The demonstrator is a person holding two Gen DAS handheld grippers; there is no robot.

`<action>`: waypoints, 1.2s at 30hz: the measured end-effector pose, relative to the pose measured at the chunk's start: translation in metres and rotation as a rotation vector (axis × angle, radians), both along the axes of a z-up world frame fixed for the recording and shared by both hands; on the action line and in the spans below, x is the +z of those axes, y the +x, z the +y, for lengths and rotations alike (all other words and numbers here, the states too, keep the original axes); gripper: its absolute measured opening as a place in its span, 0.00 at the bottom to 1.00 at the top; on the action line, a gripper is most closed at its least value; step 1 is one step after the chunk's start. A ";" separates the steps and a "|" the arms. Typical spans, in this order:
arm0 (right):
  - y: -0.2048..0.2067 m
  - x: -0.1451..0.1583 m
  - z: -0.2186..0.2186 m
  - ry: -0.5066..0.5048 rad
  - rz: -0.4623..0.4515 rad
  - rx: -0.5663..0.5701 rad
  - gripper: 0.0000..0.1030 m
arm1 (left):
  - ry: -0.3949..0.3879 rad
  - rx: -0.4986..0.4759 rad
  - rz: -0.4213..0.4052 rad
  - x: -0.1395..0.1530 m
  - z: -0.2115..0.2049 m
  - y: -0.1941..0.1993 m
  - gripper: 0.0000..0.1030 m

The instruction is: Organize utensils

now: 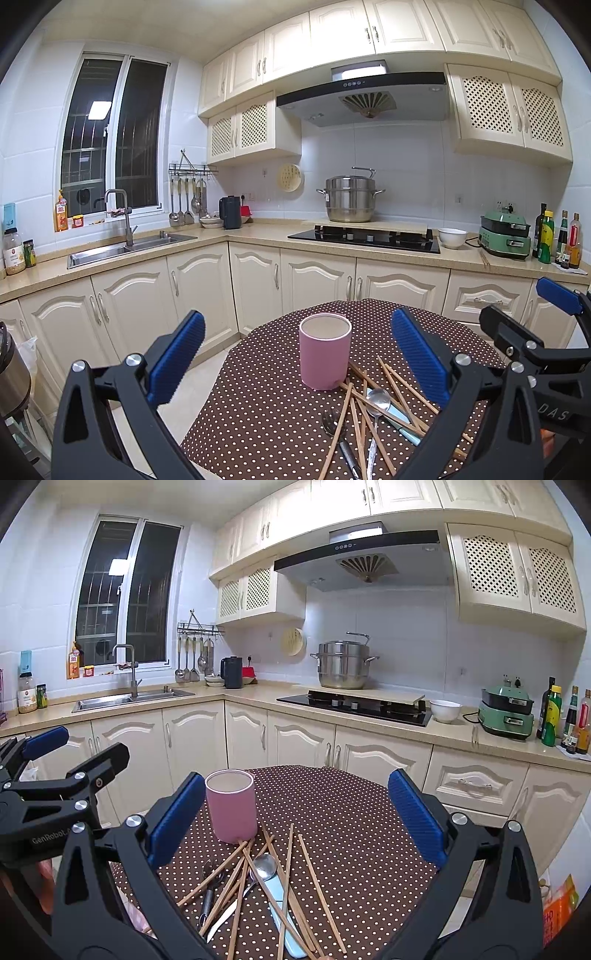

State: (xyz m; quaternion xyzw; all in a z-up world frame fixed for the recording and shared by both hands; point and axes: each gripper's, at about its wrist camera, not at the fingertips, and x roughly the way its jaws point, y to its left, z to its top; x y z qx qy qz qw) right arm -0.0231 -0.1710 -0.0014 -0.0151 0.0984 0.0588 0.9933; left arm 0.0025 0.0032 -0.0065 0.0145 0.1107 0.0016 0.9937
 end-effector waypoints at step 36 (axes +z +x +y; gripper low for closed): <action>0.069 -0.062 -0.024 -0.052 0.327 -0.026 0.94 | 0.062 -0.244 0.545 -0.079 0.006 0.100 0.95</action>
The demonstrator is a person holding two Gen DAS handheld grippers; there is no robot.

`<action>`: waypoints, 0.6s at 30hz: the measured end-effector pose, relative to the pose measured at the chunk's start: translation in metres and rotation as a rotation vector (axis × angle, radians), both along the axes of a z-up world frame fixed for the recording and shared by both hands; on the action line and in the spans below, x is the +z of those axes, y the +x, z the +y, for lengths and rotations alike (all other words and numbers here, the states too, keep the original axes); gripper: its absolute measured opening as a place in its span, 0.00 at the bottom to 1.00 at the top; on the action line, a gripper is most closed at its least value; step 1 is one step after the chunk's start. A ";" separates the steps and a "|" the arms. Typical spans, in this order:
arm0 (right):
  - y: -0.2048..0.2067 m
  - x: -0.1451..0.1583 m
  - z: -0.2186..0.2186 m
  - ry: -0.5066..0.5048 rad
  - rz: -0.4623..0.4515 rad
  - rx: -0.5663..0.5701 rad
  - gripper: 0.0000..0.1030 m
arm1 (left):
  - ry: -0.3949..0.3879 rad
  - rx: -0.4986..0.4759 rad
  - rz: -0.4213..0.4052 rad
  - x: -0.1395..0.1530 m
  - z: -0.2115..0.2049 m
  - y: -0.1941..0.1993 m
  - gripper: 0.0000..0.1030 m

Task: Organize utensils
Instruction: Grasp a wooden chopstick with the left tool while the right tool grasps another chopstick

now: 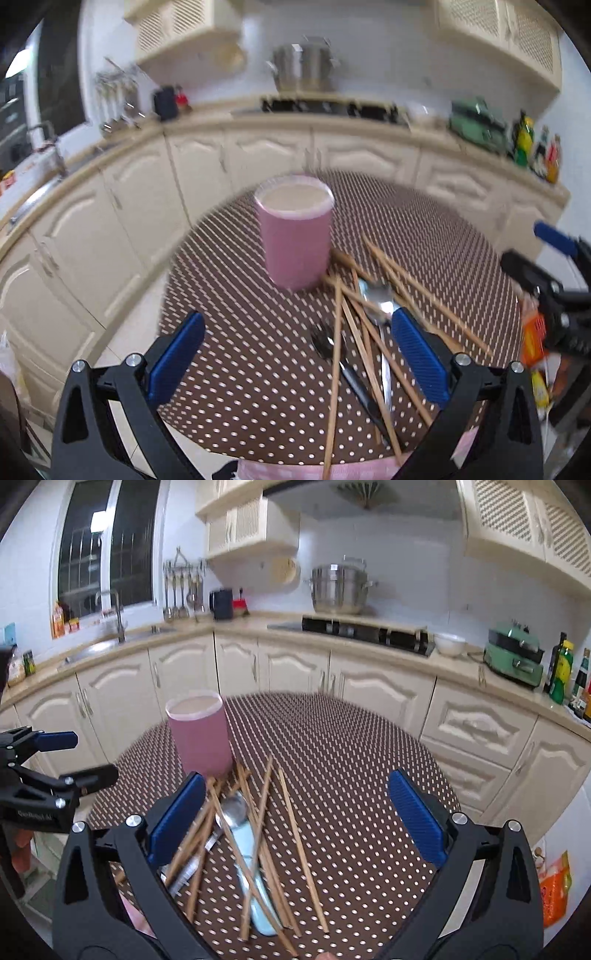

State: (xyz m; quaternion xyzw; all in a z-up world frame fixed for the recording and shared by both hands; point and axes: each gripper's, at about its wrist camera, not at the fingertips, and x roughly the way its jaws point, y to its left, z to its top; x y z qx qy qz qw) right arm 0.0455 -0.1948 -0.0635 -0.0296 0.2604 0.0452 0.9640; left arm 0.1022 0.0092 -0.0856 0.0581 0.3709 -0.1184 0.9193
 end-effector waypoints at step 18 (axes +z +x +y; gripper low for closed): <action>0.065 -0.062 -0.030 0.043 0.357 0.111 0.94 | 0.015 -0.112 0.330 -0.092 -0.015 0.054 0.19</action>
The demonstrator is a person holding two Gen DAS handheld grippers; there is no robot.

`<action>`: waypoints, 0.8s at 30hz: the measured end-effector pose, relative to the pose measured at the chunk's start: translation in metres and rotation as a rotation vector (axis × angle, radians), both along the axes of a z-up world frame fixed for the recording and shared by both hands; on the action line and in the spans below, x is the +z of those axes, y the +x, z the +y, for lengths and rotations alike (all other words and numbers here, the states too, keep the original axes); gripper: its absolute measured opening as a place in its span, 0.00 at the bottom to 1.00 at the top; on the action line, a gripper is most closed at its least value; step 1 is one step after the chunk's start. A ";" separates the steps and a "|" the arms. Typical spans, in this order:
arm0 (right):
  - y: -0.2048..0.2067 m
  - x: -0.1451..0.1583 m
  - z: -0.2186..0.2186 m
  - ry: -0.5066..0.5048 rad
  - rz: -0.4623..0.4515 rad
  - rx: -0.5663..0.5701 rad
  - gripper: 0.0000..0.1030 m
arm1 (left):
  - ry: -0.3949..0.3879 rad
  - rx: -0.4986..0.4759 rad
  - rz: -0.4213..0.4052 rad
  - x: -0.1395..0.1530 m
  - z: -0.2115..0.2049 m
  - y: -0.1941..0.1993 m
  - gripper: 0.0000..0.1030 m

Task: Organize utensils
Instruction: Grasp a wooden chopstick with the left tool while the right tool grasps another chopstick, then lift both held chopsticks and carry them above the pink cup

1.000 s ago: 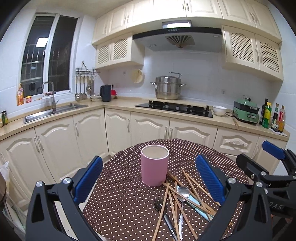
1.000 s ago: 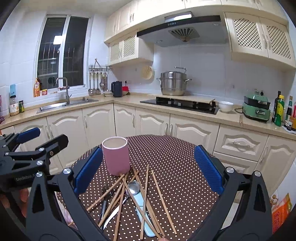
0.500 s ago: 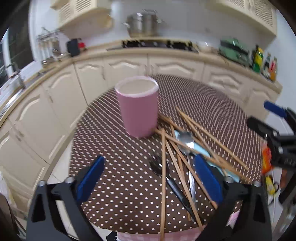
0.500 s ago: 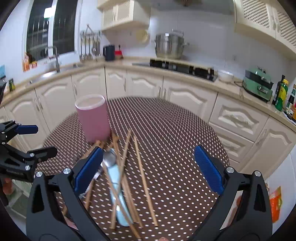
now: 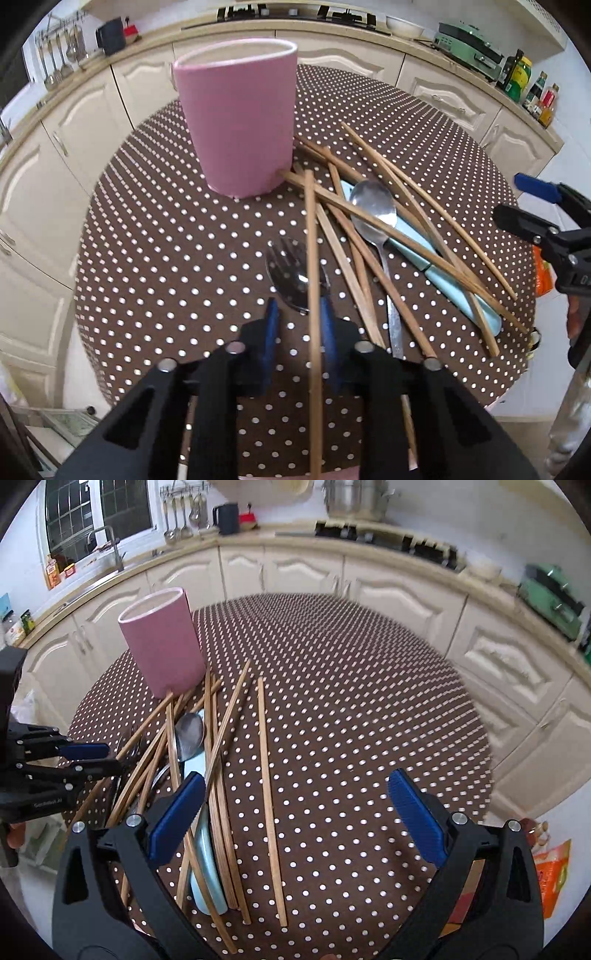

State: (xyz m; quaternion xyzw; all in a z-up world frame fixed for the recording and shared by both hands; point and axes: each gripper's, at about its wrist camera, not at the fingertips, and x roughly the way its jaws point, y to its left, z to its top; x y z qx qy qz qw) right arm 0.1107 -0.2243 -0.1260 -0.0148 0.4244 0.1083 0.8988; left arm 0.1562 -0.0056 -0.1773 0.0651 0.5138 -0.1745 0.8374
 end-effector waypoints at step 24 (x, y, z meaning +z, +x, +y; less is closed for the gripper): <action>0.115 -0.013 0.019 0.033 0.359 0.155 0.06 | -0.242 -0.021 -0.149 0.078 0.026 -0.037 0.05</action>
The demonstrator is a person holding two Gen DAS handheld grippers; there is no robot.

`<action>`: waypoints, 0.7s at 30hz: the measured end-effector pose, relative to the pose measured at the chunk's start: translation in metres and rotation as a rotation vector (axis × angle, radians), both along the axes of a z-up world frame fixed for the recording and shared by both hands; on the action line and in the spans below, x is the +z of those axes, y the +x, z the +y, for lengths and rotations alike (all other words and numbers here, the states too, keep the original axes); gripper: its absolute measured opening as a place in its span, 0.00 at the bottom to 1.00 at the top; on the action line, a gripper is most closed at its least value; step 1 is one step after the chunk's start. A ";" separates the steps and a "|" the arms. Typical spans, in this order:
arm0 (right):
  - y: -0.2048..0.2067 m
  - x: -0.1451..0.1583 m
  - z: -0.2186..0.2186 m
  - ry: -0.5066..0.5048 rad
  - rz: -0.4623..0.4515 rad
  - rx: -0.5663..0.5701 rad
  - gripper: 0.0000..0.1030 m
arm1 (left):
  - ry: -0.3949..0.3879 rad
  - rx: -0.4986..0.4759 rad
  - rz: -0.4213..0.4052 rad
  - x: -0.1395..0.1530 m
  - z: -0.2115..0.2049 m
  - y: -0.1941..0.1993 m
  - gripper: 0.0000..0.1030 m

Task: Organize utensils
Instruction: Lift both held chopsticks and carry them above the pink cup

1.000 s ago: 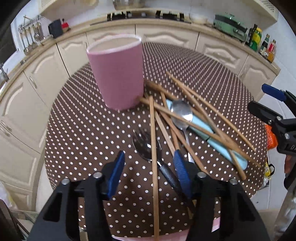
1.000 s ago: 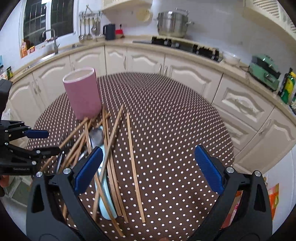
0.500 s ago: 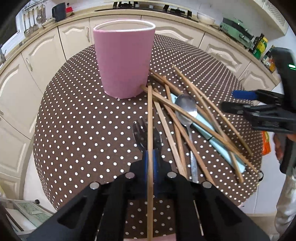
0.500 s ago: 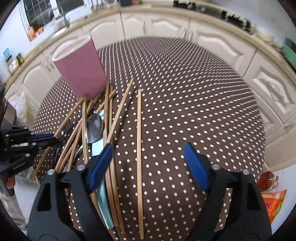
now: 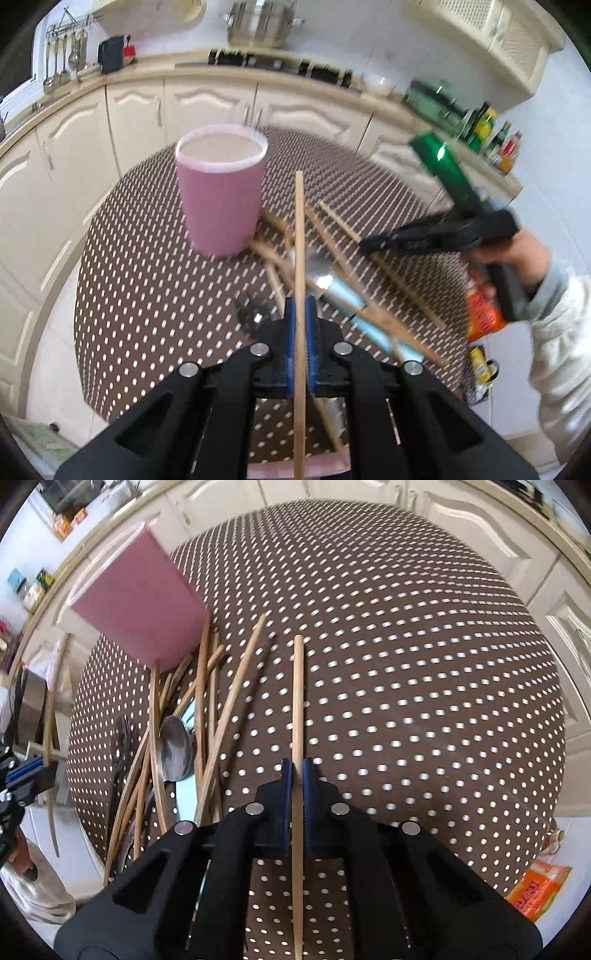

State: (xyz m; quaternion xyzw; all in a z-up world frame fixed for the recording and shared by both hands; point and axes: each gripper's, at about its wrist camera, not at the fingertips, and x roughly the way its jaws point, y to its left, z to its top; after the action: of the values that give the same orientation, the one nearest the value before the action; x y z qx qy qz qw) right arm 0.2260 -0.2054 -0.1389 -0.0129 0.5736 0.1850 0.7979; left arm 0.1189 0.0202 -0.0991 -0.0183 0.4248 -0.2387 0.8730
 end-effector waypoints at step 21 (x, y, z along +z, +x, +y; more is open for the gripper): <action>-0.013 0.182 0.050 0.424 -0.804 -0.052 0.06 | -0.300 0.318 -0.697 0.100 0.011 0.064 0.05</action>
State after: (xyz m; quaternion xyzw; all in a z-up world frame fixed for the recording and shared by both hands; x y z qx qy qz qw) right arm 0.2128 -0.1555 0.0430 0.0946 0.1679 0.2586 0.9466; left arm 0.1833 0.0309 0.0007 -0.1291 0.0559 -0.1519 0.9783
